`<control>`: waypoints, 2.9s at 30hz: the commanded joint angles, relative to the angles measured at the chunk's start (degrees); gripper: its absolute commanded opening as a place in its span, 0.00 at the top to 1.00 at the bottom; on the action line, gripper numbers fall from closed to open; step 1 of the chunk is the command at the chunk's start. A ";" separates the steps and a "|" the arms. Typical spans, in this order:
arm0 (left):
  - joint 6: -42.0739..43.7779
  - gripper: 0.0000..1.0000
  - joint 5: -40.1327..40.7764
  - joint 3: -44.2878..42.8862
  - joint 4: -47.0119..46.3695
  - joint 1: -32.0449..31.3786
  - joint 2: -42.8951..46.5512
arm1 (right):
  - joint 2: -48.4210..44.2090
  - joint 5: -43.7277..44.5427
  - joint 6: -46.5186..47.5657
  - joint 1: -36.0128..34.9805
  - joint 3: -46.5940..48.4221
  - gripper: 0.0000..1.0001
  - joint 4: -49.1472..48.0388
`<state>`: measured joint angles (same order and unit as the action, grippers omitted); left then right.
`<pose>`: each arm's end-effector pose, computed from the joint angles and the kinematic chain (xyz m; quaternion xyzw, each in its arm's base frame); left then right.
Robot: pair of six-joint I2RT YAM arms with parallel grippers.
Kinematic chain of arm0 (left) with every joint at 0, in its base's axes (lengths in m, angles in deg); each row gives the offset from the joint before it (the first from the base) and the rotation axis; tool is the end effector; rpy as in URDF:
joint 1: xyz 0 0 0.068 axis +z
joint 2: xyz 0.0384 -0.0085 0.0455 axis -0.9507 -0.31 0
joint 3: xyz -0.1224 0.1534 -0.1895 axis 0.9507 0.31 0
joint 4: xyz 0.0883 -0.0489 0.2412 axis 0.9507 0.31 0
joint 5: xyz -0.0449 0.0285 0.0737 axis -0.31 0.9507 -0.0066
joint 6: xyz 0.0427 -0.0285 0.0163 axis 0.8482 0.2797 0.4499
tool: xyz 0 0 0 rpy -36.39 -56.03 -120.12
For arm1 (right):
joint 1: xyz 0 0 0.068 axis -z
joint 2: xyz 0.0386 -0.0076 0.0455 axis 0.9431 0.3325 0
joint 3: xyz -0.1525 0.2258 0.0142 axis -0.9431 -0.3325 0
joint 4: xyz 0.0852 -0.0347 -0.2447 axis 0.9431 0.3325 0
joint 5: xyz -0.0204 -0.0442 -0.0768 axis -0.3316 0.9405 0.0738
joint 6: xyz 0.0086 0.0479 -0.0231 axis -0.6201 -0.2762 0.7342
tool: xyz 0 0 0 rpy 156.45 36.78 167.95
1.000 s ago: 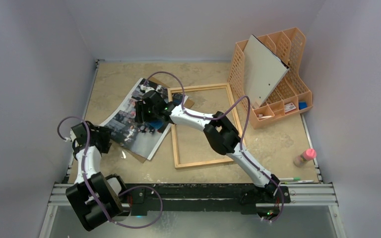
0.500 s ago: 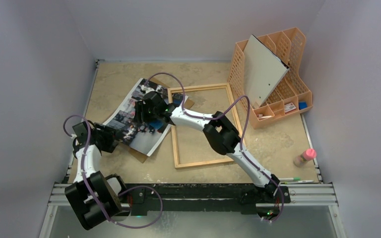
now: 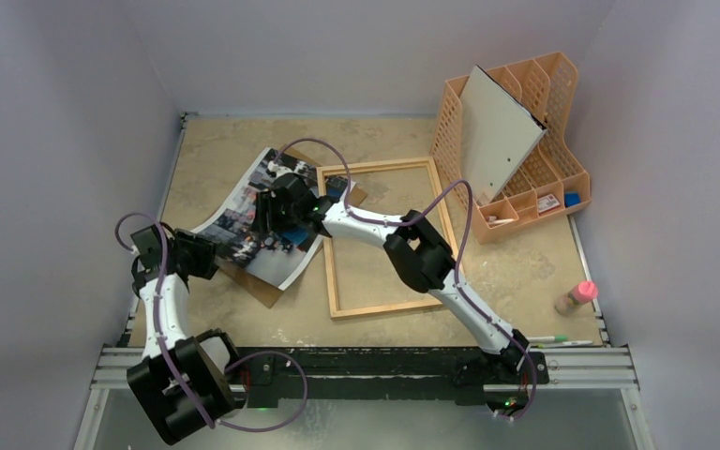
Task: Put the photo into the frame
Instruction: Pick up the photo frame item at the center of the board.
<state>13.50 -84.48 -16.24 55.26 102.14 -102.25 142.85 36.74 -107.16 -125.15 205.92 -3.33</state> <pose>0.1683 0.0830 0.1933 -0.5771 0.7271 -0.2383 0.2856 0.3340 0.4757 0.1539 -0.1416 0.8439 0.4058 0.3211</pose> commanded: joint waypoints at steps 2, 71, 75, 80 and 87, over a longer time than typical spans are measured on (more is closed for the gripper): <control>0.98 0.62 -6.19 -4.35 1.91 -0.14 1.37 | 7.60 -2.61 -0.44 -0.08 -2.29 0.41 17.92; 29.52 1.00 20.90 -69.45 32.82 -10.26 -12.27 | -27.55 6.81 3.07 6.25 -8.03 0.21 22.57; 31.14 1.00 26.41 -74.29 35.05 -11.70 -14.10 | -28.20 7.63 3.10 6.53 -8.07 0.21 23.35; 32.37 1.00 32.62 -77.64 36.18 -12.57 -15.03 | -28.55 8.51 3.79 7.44 -6.72 0.21 23.39; 33.27 1.00 35.93 -84.16 36.62 -12.96 -17.98 | -28.47 8.31 4.13 8.70 -4.20 0.21 23.45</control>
<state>44.91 -52.59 -94.77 93.36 89.72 -118.73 117.93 43.58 -103.62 -117.32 198.67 19.71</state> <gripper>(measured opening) 0.025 0.791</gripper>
